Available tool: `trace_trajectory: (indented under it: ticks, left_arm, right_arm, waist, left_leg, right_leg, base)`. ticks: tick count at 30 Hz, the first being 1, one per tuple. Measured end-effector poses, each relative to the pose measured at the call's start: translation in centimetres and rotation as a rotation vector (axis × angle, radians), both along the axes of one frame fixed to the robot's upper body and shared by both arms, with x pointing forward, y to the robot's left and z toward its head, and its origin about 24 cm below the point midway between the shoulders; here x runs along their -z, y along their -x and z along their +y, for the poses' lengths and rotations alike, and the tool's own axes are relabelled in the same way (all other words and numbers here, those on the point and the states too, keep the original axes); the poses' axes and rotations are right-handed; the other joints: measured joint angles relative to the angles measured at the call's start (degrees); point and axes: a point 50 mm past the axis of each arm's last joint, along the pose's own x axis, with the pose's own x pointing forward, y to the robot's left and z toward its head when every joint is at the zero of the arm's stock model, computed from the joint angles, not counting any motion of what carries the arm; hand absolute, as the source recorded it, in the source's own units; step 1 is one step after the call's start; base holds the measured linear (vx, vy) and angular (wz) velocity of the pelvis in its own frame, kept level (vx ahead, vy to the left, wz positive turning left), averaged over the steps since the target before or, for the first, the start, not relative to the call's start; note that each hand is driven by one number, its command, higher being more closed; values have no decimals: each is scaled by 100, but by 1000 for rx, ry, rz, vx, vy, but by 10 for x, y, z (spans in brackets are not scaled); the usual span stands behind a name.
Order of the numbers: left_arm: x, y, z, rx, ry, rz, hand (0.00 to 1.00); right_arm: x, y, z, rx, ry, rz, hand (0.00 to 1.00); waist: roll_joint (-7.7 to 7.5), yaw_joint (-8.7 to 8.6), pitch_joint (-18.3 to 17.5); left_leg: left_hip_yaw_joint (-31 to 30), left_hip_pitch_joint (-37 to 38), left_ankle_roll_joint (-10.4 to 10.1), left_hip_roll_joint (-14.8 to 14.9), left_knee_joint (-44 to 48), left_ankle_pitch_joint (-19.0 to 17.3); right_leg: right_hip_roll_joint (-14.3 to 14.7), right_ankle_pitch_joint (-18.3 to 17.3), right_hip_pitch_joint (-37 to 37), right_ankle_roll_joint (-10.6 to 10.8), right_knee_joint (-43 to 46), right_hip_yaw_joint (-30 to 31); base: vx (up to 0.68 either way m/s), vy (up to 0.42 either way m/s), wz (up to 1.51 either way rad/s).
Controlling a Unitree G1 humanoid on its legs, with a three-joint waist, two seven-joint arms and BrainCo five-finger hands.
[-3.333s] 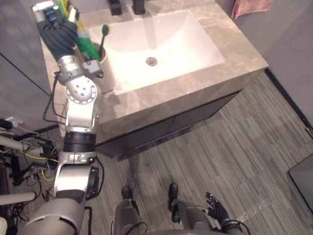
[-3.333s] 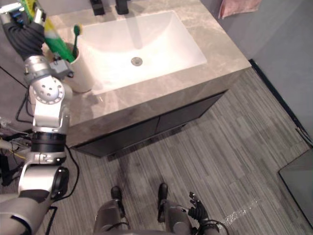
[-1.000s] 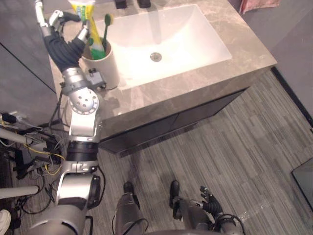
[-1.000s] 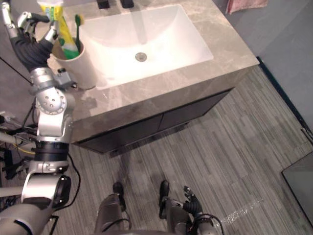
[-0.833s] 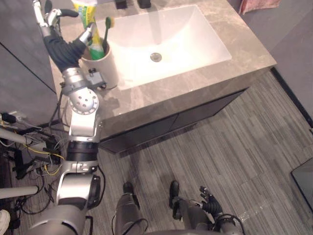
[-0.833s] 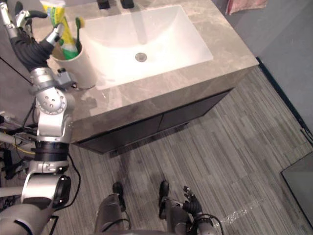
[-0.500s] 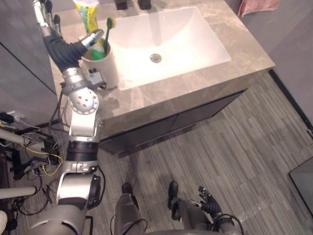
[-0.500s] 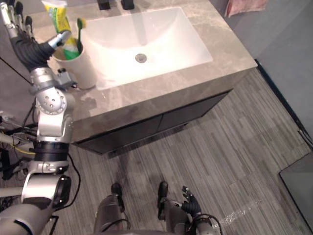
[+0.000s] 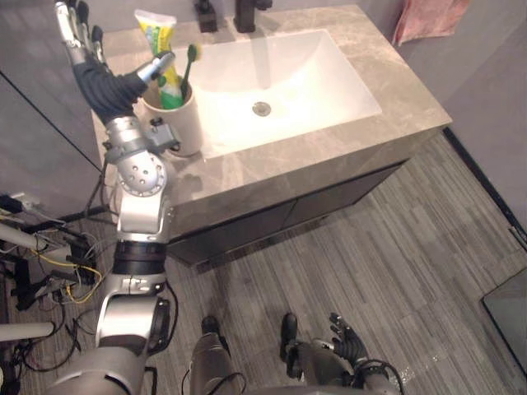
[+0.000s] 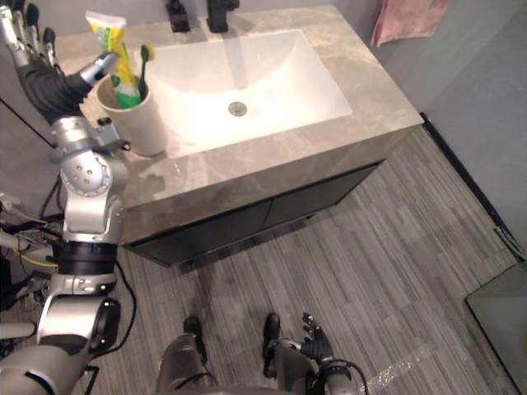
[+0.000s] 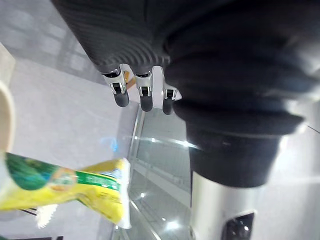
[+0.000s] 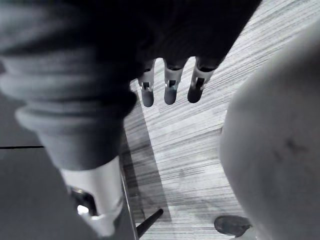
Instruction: Organize washtable
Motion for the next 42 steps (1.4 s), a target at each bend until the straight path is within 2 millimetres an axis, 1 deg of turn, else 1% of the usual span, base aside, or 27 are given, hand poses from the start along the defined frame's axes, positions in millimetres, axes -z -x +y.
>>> trace_trajectory:
  ticks: [2,6,9,10,12,15,16,17,21,23,24,25,26,27,28,30,31,32,33,34,35,37,39,40,42]
  left_arm:
    - [6,7,0,5,-1,-11,0]
    - [8,16,2,30,22,-41,0]
    - [10,24,4,37,36,-68,0]
    - [12,29,7,39,52,-76,0]
    - [16,32,10,33,68,-80,0]
    - [23,42,21,1,96,-81,0]
    - [27,47,28,-25,104,-81,0]
    - [31,53,35,-55,111,-76,0]
    - [42,69,54,-142,127,-56,0]
    - [53,82,69,-215,138,-27,0]
    - [59,87,74,-241,153,-15,0]
    - [63,90,77,-258,165,-2,0]
    - [75,96,81,-289,190,32,0]
    - [85,100,83,-305,212,68,0]
    - [90,102,83,-310,216,87,0]
    - [108,112,81,-318,228,155,0]
    - [117,118,77,-302,233,194,0]
    - [122,120,73,-289,234,214,0]
    - [132,122,63,-242,239,259,0]
    - [139,124,52,-185,244,295,0]
    - [145,124,43,-127,253,327,0]
    - [161,127,15,40,275,412,0]
    - [171,127,1,128,279,466,0]
    - [178,128,-10,204,279,508,100]
    - [183,129,-18,261,287,535,100]
  right_arm:
    - [1,1,0,1,0,8,0]
    - [5,5,-2,6,5,30,0]
    - [6,6,-2,6,8,40,0]
    - [7,7,-3,6,8,46,0]
    - [8,8,-5,16,9,53,0]
    - [12,11,-8,30,14,82,0]
    - [15,15,-11,38,18,101,0]
    - [19,20,-12,40,23,134,0]
    - [25,30,-19,80,29,186,0]
    - [28,34,-22,97,33,211,0]
    - [29,36,-23,108,32,220,0]
    - [30,37,-23,109,32,225,0]
    - [32,40,-23,113,33,243,0]
    - [34,43,-25,128,32,260,0]
    - [35,45,-25,137,30,270,0]
    - [38,45,-25,144,28,293,0]
    - [40,45,-25,145,29,308,0]
    - [41,46,-26,150,29,314,0]
    - [42,49,-29,170,29,327,0]
    - [43,49,-30,181,28,335,0]
    - [44,49,-30,183,29,342,0]
    - [45,49,-31,181,31,353,0]
    - [45,48,-32,180,34,351,0]
    - [45,48,-32,180,36,351,0]
    - [45,48,-32,179,36,350,0]
  waist:
    - [10,7,-33]
    - [57,24,-185]
    - [109,20,-259]
    - [124,19,-334]
    - [173,17,-375]
    - [229,18,-487]
    - [247,21,-536]
    - [262,24,-666]
    - [346,34,-777]
    - [399,56,-912]
    - [414,71,-924]
    - [425,81,-942]
    - [474,119,-1018]
    - [441,172,-1054]
    - [469,192,-1041]
    - [450,184,-1070]
    - [442,208,-1073]
    - [442,233,-1073]
    - [452,319,-1067]
    - [459,331,-1063]
    - [467,327,-1056]
    - [493,315,-1054]
    - [515,312,-1048]
    - [532,305,-1039]
    - [542,299,-1025]
  left_leg:
    - [4,173,-13,-33,-145,25]
    - [2,286,-13,-108,-310,93]
    - [-11,478,-8,-181,-390,108]
    - [-8,546,-8,-222,-494,145]
    - [-30,672,-10,-280,-608,189]
    - [-46,849,-28,-328,-766,225]
    - [-52,966,-46,-359,-872,255]
    - [-62,1001,-29,-393,-970,308]
    - [-87,1361,-33,-493,-1249,398]
    - [-123,1485,-34,-537,-1351,401]
    - [-159,1545,-34,-554,-1394,401]
    - [-175,1592,-43,-571,-1437,409]
    - [-236,1621,-40,-602,-1517,438]
    - [-250,1720,-32,-620,-1558,466]
    - [-271,1742,-32,-627,-1573,466]
    - [-393,1788,-34,-668,-1644,505]
    - [-411,1844,-30,-687,-1707,537]
    - [-418,1858,-26,-696,-1732,549]
    - [-442,1864,-25,-705,-1734,550]
    - [-465,1864,-23,-712,-1735,551]
    - [-487,1863,-21,-718,-1740,552]
    - [-548,1924,-24,-735,-1818,556]
    - [-572,2019,-30,-759,-1950,620]
    - [-624,2094,-34,-781,-2075,685]
    - [-649,2165,-41,-790,-2154,720]
  right_leg:
    - [-27,-4,144,2,-49,-23]
    - [-83,-13,200,11,-55,-44]
    - [-110,-40,379,24,-77,-65]
    - [-140,-52,409,33,-83,-73]
    - [-175,-57,535,41,-138,-121]
    - [-193,-63,700,48,-219,-152]
    - [-199,-66,787,53,-266,-154]
    - [-218,-87,803,63,-278,-182]
    - [-278,-131,1116,90,-376,-268]
    - [-292,-142,1254,104,-459,-290]
    - [-297,-152,1321,115,-478,-304]
    - [-304,-166,1360,118,-483,-311]
    - [-320,-193,1387,129,-492,-324]
    - [-327,-214,1477,141,-504,-333]
    - [-328,-228,1512,141,-512,-349]
    - [-344,-249,1649,143,-565,-490]
    - [-343,-254,1678,148,-575,-508]
    - [-337,-255,1683,150,-575,-509]
    - [-333,-255,1690,150,-576,-502]
    - [-334,-255,1715,150,-583,-515]
    - [-334,-255,1760,150,-603,-533]
    - [-333,-283,1861,138,-668,-589]
    - [-339,-324,1862,142,-654,-599]
    - [-339,-368,1863,202,-652,-616]
    - [-340,-368,1869,214,-648,-637]
  base:
    - [-4,0,8]
    - [3,4,7]
    - [18,14,6]
    - [24,16,9]
    - [29,4,13]
    - [34,-1,9]
    - [49,-6,9]
    - [74,-9,13]
    - [71,-1,13]
    - [44,5,8]
    - [40,3,7]
    - [41,2,16]
    - [50,4,17]
    - [58,6,18]
    - [46,-4,24]
    - [17,-7,31]
    - [23,2,17]
    - [17,0,5]
    - [-6,-2,3]
    - [-14,1,6]
    - [-36,1,12]
    - [-31,-6,13]
    - [-7,-8,6]
    - [-3,-7,7]
    - [28,0,6]
